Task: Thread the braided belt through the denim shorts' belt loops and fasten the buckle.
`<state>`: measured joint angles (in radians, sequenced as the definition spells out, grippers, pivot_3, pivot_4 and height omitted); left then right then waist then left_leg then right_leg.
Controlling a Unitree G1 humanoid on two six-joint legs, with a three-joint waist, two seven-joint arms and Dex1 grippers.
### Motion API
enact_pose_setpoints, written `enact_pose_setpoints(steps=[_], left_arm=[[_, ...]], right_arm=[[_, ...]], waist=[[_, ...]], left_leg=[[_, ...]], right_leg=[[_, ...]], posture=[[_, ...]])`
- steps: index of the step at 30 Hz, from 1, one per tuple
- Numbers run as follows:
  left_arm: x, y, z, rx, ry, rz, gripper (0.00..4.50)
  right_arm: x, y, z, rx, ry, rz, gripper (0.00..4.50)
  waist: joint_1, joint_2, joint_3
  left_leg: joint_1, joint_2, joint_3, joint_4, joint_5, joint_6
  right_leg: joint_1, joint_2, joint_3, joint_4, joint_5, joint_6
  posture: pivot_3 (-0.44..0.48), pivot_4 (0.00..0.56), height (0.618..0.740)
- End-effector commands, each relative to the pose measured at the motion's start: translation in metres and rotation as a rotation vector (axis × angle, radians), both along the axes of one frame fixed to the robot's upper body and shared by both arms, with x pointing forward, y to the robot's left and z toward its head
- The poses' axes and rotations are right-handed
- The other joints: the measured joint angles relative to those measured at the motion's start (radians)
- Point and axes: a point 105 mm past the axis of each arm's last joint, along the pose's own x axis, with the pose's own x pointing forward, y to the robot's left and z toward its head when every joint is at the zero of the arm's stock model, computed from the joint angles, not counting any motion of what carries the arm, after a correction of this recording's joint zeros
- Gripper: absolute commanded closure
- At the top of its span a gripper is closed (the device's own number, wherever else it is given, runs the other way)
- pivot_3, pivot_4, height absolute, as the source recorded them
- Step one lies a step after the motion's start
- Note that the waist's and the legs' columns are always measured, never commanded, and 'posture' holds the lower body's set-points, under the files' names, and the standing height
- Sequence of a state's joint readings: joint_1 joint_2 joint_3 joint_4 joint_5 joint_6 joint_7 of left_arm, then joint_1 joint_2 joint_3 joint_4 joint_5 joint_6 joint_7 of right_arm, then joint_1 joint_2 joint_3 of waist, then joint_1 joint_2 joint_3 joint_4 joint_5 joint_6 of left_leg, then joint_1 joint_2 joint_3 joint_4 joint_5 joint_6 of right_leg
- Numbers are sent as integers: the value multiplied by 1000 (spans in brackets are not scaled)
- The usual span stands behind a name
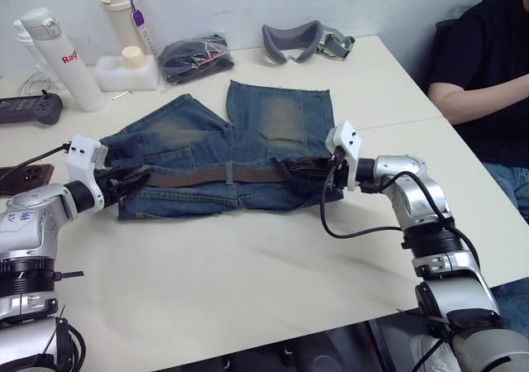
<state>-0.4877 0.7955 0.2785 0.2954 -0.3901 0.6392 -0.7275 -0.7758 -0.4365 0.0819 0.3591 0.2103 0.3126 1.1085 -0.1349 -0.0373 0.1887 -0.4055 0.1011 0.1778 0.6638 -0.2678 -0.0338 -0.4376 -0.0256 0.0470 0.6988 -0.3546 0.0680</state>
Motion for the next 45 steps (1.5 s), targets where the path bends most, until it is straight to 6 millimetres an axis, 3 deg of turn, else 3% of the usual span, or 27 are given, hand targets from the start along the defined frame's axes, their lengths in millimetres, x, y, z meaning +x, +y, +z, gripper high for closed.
enact_pose_setpoints(steps=[1,4,7,10,14,16,20,23,25,28,29,30,32,35,37,38,42,45], left_arm=[[-4,-1,38,-37,-178,-52,4222],[-14,-1,41,-19,-209,-97,4390],[-35,-7,27,76,-181,-213,4390],[-60,-9,13,281,-219,-341,4390],[-69,-5,18,508,-377,-347,4390],[-78,-4,23,641,-485,-364,4390],[-106,-2,13,802,-555,-442,4390],[-126,-5,-10,880,-535,-521,4390],[-142,-11,-37,858,-452,-606,4390],[-163,-17,-58,723,-330,-689,2987],[-168,-16,-60,692,-301,-698,2582],[-173,-13,-61,662,-261,-707,2106],[-180,-8,-65,601,-175,-715,1219],[-190,5,-62,346,27,-640,14],[-195,10,-56,232,109,-611,0],[-191,15,-47,155,120,-561,0],[-179,21,-18,-45,92,-466,0],[-153,27,4,-89,-20,-367,0]], right_arm=[[-3,1,7,2,-27,17,4251],[-6,-4,4,-8,-21,25,4251],[-17,-9,17,73,-8,69,4251],[-22,-19,31,94,-105,50,4251],[-32,-31,26,-41,-417,-3,4251],[-57,-36,8,-166,-581,77,4252],[-115,-60,-34,-247,-657,214,4252],[-151,-65,-52,-257,-733,305,4252],[-168,-71,-70,-279,-752,338,4252],[-167,-86,-85,-321,-729,331,4252],[-164,-92,-84,-328,-731,317,4252],[-161,-98,-84,-343,-734,309,3232],[-157,-109,-84,-369,-738,297,2428],[-147,-139,-83,-440,-734,220,1098],[-137,-154,-79,-469,-726,154,264],[-132,-162,-77,-483,-720,118,47],[-113,-190,-66,-508,-677,-49,47],[-93,-204,-53,-502,-661,-163,47]], waist=[[-1,0,0],[-2,0,0],[-3,0,0],[-4,0,0],[6,0,0],[17,0,0],[33,0,0],[29,0,0],[25,-1,1],[22,-3,3],[21,-3,3],[21,-3,3],[24,-4,3],[25,-4,3],[23,-4,3],[22,-4,3],[21,-4,4],[22,-1,5]], left_leg=[[0,0,0,0,0,0],[0,0,0,0,0,0],[0,0,0,-1,0,0],[0,1,0,-1,0,0],[1,0,-4,-1,0,0],[2,0,-4,-1,-1,0],[2,0,-5,-3,-4,1],[4,0,-3,-3,-5,2],[11,0,-2,-3,-5,2],[43,-1,-2,-18,-11,9],[46,1,-3,-19,-11,8],[49,3,-4,-20,-12,8],[52,2,-4,-20,-16,8],[52,1,-5,-19,-15,12],[52,1,-5,-19,-15,13],[52,1,-5,-19,-15,13],[52,1,-8,-16,-14,12],[52,0,-8,-16,-12,8]], right_leg=[[0,0,0,0,0,0],[0,0,0,0,0,0],[0,0,0,-1,0,0],[0,0,1,-1,0,0],[6,-1,2,-5,0,0],[10,-1,0,-8,0,0],[11,-2,1,-13,0,0],[12,-1,3,-15,0,1],[17,-1,4,-15,0,2],[50,-3,3,-33,-1,-1],[54,-3,3,-37,-2,-7],[58,-5,1,-38,-8,-18],[63,-7,1,-38,-8,-18],[64,-9,0,-38,-8,-18],[63,-9,-1,-37,-8,-18],[63,-10,-1,-37,-9,-17],[64,-9,-2,-36,-9,-17],[65,-10,-2,-36,-9,-17]], posture=[[0,150,730],[0,150,730],[0,150,730],[0,150,730],[0,150,730],[0,150,730],[0,150,730],[0,150,730],[0,150,730],[0,150,730],[0,150,730],[0,150,730],[0,150,730],[0,150,730],[0,150,730],[0,150,730],[0,150,730],[0,150,730]])
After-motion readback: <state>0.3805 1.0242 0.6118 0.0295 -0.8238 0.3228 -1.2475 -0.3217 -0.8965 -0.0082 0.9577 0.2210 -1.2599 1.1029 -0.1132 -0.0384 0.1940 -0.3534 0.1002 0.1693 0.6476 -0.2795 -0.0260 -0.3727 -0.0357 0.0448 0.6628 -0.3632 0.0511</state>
